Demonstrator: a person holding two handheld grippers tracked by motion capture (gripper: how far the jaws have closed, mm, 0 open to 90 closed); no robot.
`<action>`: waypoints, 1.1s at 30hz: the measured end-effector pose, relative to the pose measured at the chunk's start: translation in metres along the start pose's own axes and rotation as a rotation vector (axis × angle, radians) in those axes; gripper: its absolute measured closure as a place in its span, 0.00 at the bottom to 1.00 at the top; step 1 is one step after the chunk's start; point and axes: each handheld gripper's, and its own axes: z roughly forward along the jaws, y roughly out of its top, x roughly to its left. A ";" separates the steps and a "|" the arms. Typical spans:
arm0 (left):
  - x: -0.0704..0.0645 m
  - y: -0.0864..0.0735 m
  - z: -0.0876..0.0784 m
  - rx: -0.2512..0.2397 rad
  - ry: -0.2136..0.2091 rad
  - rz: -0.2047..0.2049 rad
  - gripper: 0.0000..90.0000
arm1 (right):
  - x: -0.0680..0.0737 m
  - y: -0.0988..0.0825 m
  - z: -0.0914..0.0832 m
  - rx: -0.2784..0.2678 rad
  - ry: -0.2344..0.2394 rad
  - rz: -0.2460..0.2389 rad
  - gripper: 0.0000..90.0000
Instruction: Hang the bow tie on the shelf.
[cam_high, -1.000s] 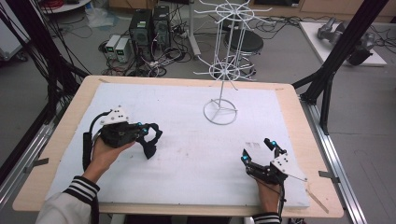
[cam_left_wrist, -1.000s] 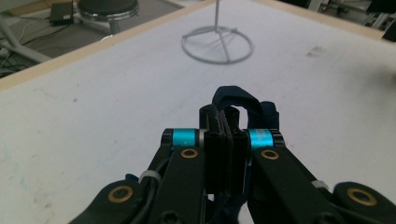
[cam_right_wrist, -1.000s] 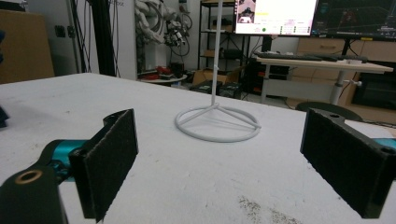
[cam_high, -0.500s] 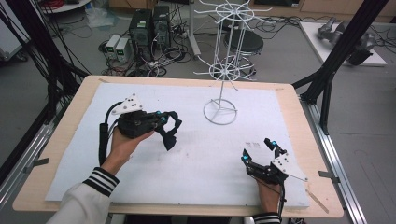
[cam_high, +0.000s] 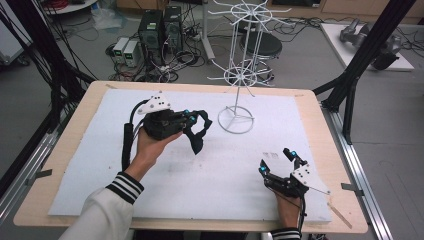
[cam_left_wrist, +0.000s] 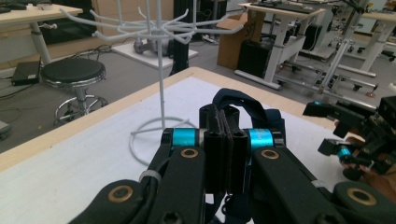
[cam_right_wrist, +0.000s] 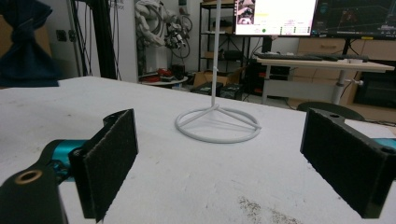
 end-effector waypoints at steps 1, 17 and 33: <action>0.000 0.002 0.002 -0.004 -0.004 -0.001 0.98 | 0.000 0.000 0.000 0.001 0.000 0.001 0.11; 0.005 0.019 0.034 -0.009 -0.002 0.023 0.98 | 0.000 0.000 0.000 -0.003 -0.006 0.000 0.11; 0.020 0.035 0.052 -0.066 -0.002 -0.031 0.98 | 0.000 0.000 0.000 0.001 -0.006 0.008 0.11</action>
